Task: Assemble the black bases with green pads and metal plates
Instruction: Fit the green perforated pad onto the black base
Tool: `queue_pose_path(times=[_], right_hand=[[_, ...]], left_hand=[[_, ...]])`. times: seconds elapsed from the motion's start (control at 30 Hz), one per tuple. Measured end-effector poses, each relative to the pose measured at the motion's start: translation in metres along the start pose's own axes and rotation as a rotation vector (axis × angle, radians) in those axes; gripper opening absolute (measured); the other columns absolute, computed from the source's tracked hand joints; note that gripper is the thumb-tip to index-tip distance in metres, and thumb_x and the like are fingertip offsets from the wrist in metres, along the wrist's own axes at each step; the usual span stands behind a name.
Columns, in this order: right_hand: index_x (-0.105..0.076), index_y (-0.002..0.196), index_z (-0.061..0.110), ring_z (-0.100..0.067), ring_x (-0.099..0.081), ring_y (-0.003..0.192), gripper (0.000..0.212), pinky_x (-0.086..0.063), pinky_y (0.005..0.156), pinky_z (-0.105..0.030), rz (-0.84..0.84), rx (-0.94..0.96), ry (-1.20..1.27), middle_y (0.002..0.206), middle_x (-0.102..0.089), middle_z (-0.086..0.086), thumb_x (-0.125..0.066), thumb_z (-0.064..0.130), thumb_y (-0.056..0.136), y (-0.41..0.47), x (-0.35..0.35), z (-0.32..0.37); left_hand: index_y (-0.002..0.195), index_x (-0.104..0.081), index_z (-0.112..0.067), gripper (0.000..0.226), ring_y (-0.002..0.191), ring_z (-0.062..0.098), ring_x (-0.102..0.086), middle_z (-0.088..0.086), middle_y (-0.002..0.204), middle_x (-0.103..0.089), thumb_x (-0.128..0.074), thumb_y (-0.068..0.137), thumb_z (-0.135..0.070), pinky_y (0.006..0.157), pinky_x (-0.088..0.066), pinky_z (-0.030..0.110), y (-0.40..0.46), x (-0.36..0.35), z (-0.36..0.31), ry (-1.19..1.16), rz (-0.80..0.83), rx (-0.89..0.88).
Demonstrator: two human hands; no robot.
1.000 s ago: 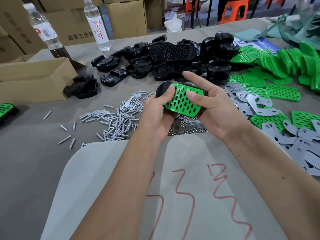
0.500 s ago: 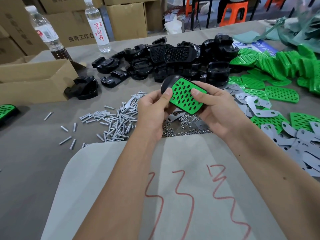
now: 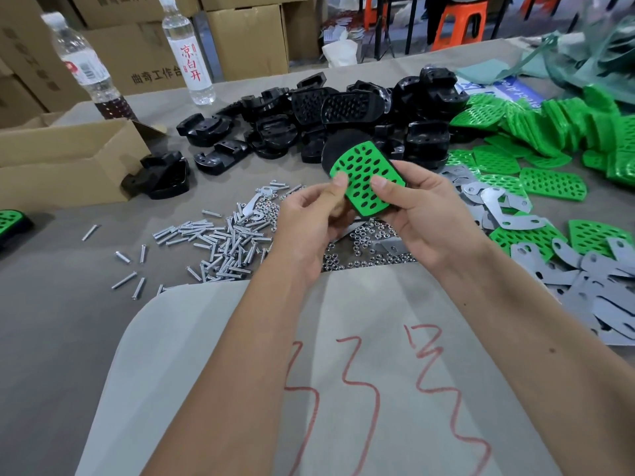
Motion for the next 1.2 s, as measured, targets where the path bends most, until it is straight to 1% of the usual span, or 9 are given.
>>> queue_pose_path(times=[0.1, 0.23, 0.3, 0.37, 0.57, 0.77, 0.87, 0.97, 1.2], right_hand=[[-0.069, 0.112, -0.001, -0.025, -0.075, 0.088, 0.018, -0.063, 0.076, -0.036, -0.019, 0.042, 0.020, 0.105, -0.077, -0.016, -0.062, -0.003, 0.095, 0.001, 0.001, 0.004], [-0.073, 0.113, 0.003, -0.023, -0.076, 0.097, 0.017, -0.061, 0.083, -0.032, 0.020, 0.003, -0.207, 0.109, -0.079, -0.012, -0.062, 0.006, 0.100, 0.001, 0.002, 0.003], [-0.074, 0.115, 0.004, -0.025, -0.075, 0.105, 0.020, -0.060, 0.088, -0.034, 0.081, -0.032, -0.231, 0.112, -0.078, -0.012, -0.059, 0.008, 0.103, 0.000, -0.001, 0.000], [-0.074, 0.116, 0.004, -0.029, -0.074, 0.107, 0.022, -0.061, 0.088, -0.036, 0.094, -0.037, -0.228, 0.114, -0.078, -0.014, -0.057, 0.007, 0.103, -0.001, -0.002, -0.001], [-0.073, 0.120, 0.003, -0.030, -0.073, 0.111, 0.023, -0.060, 0.086, -0.034, 0.056, -0.035, -0.168, 0.118, -0.077, -0.014, -0.058, 0.005, 0.102, 0.002, 0.005, -0.002], [-0.070, 0.126, 0.002, -0.026, -0.070, 0.108, 0.028, -0.058, 0.091, -0.034, 0.138, -0.029, -0.141, 0.124, -0.074, -0.014, -0.057, 0.007, 0.102, 0.001, -0.001, -0.001], [-0.069, 0.127, -0.001, -0.030, -0.068, 0.116, 0.029, -0.052, 0.102, -0.040, 0.194, 0.034, -0.180, 0.125, -0.073, -0.018, -0.056, 0.006, 0.101, -0.001, -0.007, 0.006], [-0.064, 0.130, -0.008, -0.037, -0.067, 0.121, 0.037, -0.049, 0.111, -0.046, 0.220, 0.082, -0.160, 0.126, -0.071, -0.024, -0.059, 0.007, 0.096, -0.004, -0.013, 0.010], [-0.066, 0.128, -0.006, -0.049, -0.059, 0.126, 0.032, -0.040, 0.116, -0.061, 0.181, 0.093, -0.186, 0.125, -0.071, -0.024, -0.057, 0.002, 0.099, -0.005, -0.012, 0.007]], left_hand=[[0.083, -0.071, -0.003, 0.020, 0.076, 0.021, -0.075, 0.013, 0.085, -0.076, -0.063, 0.101, -0.006, 0.073, -0.063, 0.030, -0.004, -0.005, -0.001, 0.024, -0.008, -0.031], [0.089, -0.070, -0.005, 0.023, 0.069, 0.013, -0.071, 0.002, 0.075, -0.075, -0.056, 0.106, -0.009, 0.071, -0.063, 0.029, -0.004, 0.002, -0.006, 0.043, -0.103, -0.064], [0.095, -0.068, -0.005, 0.025, 0.072, 0.015, -0.071, 0.005, 0.082, -0.076, -0.050, 0.109, -0.013, 0.070, -0.063, 0.031, -0.004, 0.004, -0.006, 0.039, -0.120, -0.052], [0.097, -0.069, -0.005, 0.027, 0.075, 0.017, -0.072, 0.007, 0.088, -0.077, -0.047, 0.110, -0.013, 0.069, -0.063, 0.031, -0.005, 0.002, -0.007, 0.027, -0.097, -0.044], [0.097, -0.072, -0.008, 0.022, 0.060, 0.005, -0.063, -0.007, 0.065, -0.069, -0.054, 0.107, -0.015, 0.073, -0.061, 0.029, -0.004, 0.000, -0.008, 0.016, -0.038, -0.082], [0.100, -0.074, -0.006, 0.018, 0.069, 0.010, -0.070, 0.002, 0.084, -0.077, -0.057, 0.104, -0.009, 0.068, -0.059, 0.027, -0.004, -0.003, -0.009, -0.070, 0.020, -0.087], [0.102, -0.073, -0.004, 0.018, 0.077, 0.017, -0.071, 0.009, 0.095, -0.077, -0.056, 0.103, -0.010, 0.068, -0.057, 0.029, -0.002, -0.001, -0.006, -0.156, 0.033, -0.011], [0.101, -0.072, -0.004, 0.019, 0.073, 0.017, -0.070, 0.008, 0.090, -0.077, -0.054, 0.104, -0.010, 0.066, -0.053, 0.029, -0.003, -0.004, -0.002, -0.211, 0.049, 0.050], [0.110, -0.072, -0.007, 0.020, 0.078, 0.015, -0.070, 0.006, 0.097, -0.077, -0.053, 0.104, -0.014, 0.068, -0.054, 0.027, -0.001, -0.002, -0.004, -0.166, 0.053, 0.058]])
Point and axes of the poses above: each hand's wrist, its own y-axis towards the middle knuckle, its own x-axis out of the back of the hand, z = x × y, the point moved 8 cm from there along y, towards the middle knuckle
